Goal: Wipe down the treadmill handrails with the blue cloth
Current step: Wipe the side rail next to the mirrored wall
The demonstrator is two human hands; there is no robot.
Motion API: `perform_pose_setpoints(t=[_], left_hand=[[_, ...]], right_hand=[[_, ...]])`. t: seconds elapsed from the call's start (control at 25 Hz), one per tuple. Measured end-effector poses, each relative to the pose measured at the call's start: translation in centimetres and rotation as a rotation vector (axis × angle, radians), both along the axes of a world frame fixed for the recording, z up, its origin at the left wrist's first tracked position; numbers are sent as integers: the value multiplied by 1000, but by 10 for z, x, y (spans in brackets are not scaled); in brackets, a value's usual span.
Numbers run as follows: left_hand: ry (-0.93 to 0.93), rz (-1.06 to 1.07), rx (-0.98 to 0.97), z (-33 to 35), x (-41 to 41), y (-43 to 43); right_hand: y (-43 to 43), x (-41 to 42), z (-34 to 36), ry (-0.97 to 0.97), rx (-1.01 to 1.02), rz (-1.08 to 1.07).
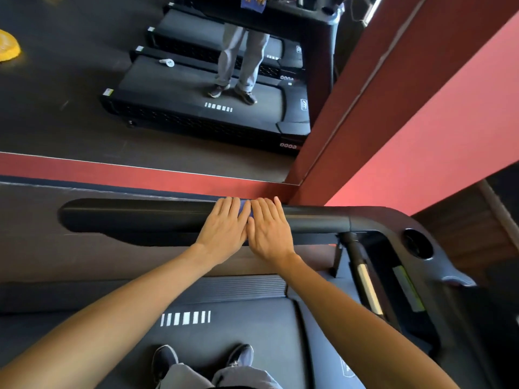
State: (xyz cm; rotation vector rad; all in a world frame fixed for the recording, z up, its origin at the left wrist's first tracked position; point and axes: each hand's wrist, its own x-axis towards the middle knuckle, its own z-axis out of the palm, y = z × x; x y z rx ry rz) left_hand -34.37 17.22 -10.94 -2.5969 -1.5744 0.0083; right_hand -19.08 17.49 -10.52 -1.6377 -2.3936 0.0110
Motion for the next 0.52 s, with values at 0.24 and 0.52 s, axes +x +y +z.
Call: perform_pose_setpoints(t=[0.24, 0.52], left_hand=[[0, -116, 9, -4, 126, 24], [49, -147, -30, 4, 205, 30]], right_hand=[[5, 123, -6, -9, -36, -103], [2, 196, -4, -154, -69, -175]])
